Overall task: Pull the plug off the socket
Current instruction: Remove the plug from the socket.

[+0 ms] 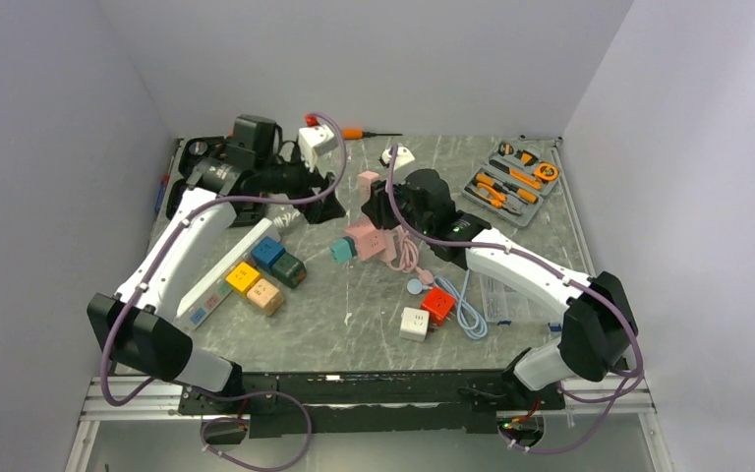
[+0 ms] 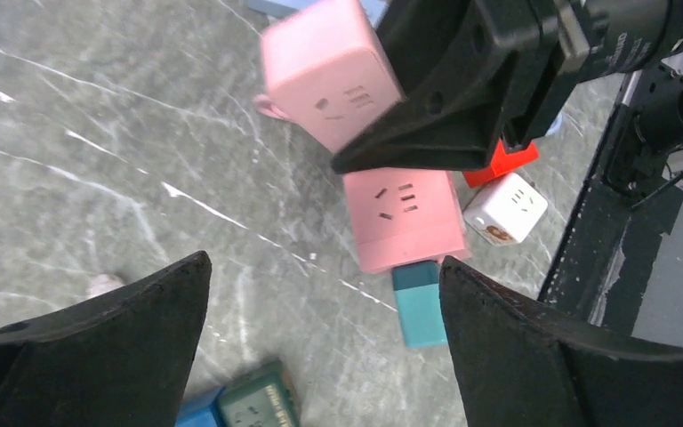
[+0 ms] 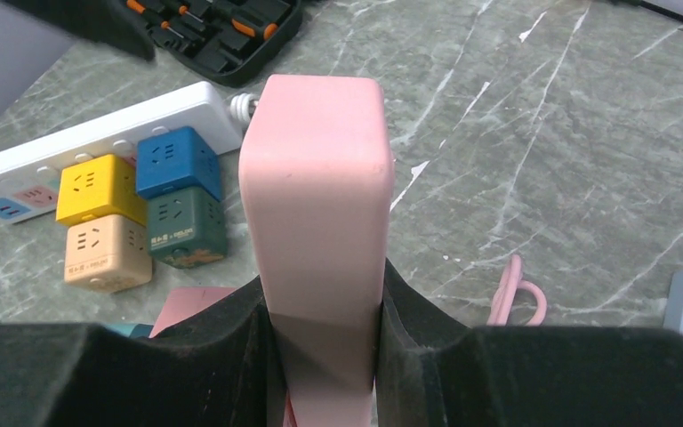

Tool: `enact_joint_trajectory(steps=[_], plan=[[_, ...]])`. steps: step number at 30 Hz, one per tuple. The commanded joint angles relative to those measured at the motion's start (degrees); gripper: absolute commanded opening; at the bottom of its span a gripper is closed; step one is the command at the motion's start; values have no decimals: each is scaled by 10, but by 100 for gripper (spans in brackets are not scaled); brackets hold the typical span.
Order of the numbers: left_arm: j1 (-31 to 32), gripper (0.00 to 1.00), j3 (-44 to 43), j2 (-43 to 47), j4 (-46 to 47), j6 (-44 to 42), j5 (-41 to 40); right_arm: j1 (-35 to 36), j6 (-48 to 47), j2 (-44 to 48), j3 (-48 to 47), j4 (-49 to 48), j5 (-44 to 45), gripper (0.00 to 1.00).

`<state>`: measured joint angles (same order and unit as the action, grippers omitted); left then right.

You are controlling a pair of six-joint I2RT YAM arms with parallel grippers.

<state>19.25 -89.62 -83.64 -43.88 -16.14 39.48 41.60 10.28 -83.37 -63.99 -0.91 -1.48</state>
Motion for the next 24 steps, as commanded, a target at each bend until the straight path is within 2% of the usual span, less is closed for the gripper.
enact_joint_trajectory(steps=[1, 4, 11, 24], plan=[[38, 99, 64, 33, 51, 36, -39, 1, 10, 29, -28, -57, 21, 0], [57, 99, 97, 42, 93, 75, -50, 9, 1, 26, -36, -51, 47, 0], [78, 99, 113, 22, 150, 188, -70, 27, -13, 19, -49, -41, 71, 0], [111, 99, 143, 7, 182, 215, -73, 38, -17, 25, -48, -40, 75, 0]])
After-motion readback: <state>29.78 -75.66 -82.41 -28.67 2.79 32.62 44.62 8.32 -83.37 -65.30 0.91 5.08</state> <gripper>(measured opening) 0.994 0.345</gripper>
